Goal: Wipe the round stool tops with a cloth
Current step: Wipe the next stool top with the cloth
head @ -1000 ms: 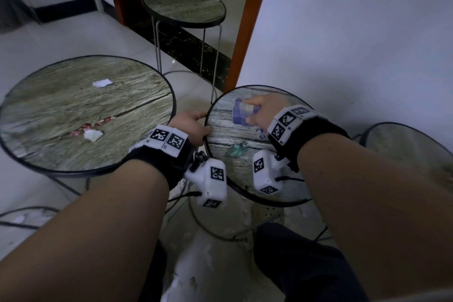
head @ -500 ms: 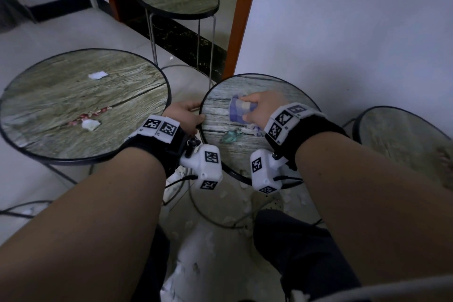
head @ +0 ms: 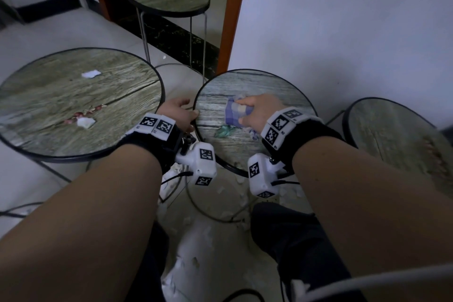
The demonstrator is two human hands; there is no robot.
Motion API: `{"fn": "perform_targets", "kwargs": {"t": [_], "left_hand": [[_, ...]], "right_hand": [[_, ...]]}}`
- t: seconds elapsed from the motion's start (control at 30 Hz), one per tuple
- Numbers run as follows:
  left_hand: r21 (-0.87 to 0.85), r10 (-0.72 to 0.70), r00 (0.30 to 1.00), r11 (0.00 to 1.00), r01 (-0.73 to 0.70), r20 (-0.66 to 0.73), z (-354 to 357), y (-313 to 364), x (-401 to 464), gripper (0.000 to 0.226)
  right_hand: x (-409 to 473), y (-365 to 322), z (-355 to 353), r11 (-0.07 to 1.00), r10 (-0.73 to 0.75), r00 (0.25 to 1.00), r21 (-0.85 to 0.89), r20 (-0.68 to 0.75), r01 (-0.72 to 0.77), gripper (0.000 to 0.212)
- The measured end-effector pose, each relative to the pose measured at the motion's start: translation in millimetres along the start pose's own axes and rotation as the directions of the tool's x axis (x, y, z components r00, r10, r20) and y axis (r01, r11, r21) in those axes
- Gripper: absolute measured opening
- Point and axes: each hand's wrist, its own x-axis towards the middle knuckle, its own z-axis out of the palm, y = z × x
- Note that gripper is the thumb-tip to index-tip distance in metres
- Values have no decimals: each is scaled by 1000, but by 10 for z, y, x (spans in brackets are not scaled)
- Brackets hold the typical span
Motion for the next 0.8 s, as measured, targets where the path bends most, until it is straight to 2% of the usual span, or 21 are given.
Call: {"fn": "perform_targets", "kwargs": {"t": [0.33,0.53,0.8], "left_hand": [[21,17,1000,1000,-17,-8,17,-48,-105,49],[79,51,997,995,-55,51,-6,-53,-232,40],[110,78,993,990,-87,85,87,-120,-419,49]], "right_hand": [[-223,18,40,999,25,1000,19,-6,-25,53],[-353,31,75,998,43,999,39,-20,-43,54],[-493,70,92,997,67,997,35,-30,-66,54]]}}
